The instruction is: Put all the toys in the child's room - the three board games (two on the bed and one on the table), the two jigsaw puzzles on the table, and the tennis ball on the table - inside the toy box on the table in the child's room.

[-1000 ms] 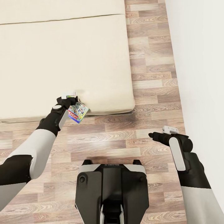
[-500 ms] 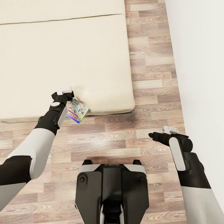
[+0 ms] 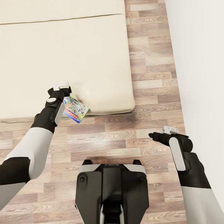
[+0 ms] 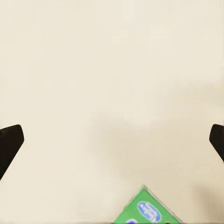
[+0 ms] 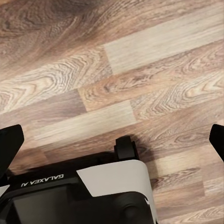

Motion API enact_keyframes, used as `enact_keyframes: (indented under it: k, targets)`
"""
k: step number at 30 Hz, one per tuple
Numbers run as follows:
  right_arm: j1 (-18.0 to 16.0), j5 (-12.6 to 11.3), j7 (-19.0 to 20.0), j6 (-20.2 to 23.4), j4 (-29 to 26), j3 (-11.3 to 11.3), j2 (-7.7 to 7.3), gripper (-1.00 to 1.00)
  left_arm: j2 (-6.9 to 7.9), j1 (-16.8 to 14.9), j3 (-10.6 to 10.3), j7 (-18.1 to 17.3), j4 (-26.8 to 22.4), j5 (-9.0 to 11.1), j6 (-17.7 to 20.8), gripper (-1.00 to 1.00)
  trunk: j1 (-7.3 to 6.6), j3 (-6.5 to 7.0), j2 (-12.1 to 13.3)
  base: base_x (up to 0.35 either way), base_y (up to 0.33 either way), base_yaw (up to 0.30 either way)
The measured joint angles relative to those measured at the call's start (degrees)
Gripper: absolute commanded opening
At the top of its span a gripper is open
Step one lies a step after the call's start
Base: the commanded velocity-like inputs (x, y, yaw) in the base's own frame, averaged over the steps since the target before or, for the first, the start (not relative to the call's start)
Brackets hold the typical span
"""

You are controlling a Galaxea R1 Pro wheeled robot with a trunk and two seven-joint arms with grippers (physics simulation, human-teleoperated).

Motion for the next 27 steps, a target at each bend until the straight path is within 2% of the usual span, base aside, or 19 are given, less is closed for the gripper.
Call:
enact_keyframes:
  k: [4, 8, 9, 15, 16, 17, 19, 20, 21, 22, 24, 25, 27]
  targets:
    - [0.00, 0.02, 0.02, 0.00, 0.15, -0.03, -0.01, 1.00, 0.43, 0.15, 1.55, -0.42, -3.54, 0.28, 7.11, 1.00, 0.00, 0.00, 0.00, 0.000, 0.000, 0.000]
    - [0.00, 0.09, 0.05, 0.00, 0.46, -0.06, -0.01, 1.00, 1.09, 0.32, 4.39, -1.53, -7.86, 0.55, 15.07, 1.00, 0.00, 0.00, 0.00, 0.000, 0.000, 0.000]
    - [0.00, 0.10, 0.06, 0.00, 0.51, -0.07, -0.01, 1.00, 1.42, 0.45, 6.18, -2.95, -10.21, 0.78, 19.67, 1.00, -0.01, 0.00, -0.01, 0.000, 0.000, 0.000]
    - [0.11, 0.08, 0.08, 0.00, 0.71, -0.08, -0.01, 1.00, 3.50, 1.17, 12.81, -11.34, -18.07, 1.36, 35.45, 1.00, 0.00, 0.00, 0.00, 0.000, 0.000, 0.000]
    - [0.17, 0.07, 0.08, 0.00, 0.74, -0.08, -0.01, 1.00, 4.00, 1.53, 13.87, -13.18, -19.54, 1.42, 38.04, 1.00, 0.00, 0.00, 0.00, 0.000, 0.000, 0.000]
    - [0.33, 0.05, 0.08, 0.00, 0.79, -0.08, -0.01, 1.00, 5.13, 2.64, 15.85, -17.43, -22.64, 1.36, 42.24, 1.00, -0.01, 0.00, 0.00, 0.000, 0.000, 0.000]
    - [0.50, 0.04, 0.10, 0.00, 0.82, -0.08, -0.01, 1.00, 6.51, 4.39, 17.49, -22.37, -26.06, 1.51, 45.04, 1.00, -0.01, 0.00, 0.00, 0.000, 0.000, 0.000]
    - [0.60, 0.01, 0.13, 0.00, 0.84, -0.11, -0.01, 1.00, 7.91, 6.71, 18.57, -27.35, -29.44, 1.37, 46.71, 1.00, -0.01, 0.00, 0.00, 0.000, 0.000, 0.000]
    - [0.64, 0.00, 0.14, 0.00, 0.85, -0.12, -0.01, 1.00, 8.65, 8.10, 19.03, -30.00, -31.10, 1.50, 47.36, 1.00, -0.01, 0.00, 0.00, 0.000, 0.000, 0.000]
    - [0.69, -0.06, 0.15, 0.00, 0.86, -0.14, -0.01, 1.00, 9.91, 10.67, 19.70, -34.92, -33.89, 1.46, 48.19, 1.00, -0.01, 0.00, 0.00, 0.000, 0.000, 0.000]
    - [0.73, -0.20, 0.16, 0.00, 0.85, -0.15, 0.01, 1.00, 11.11, 13.00, 20.23, -39.83, -35.91, 1.52, 48.76, 1.00, 0.00, 0.00, 0.00, 0.000, 0.000, 0.000]
    - [0.75, -0.32, 0.17, 0.00, 0.84, -0.14, 0.03, 1.00, 12.27, 14.70, 20.58, -44.21, -37.14, 1.45, 49.08, 1.00, -0.01, 0.00, 0.00, -0.008, 0.000, 0.000]
    - [0.77, -0.45, 0.19, 0.00, 0.82, -0.13, 0.05, 1.00, 13.58, 16.03, 20.88, -48.31, -37.97, 1.41, 49.06, 1.00, 0.00, 0.00, 0.00, -0.055, 0.000, 0.000]
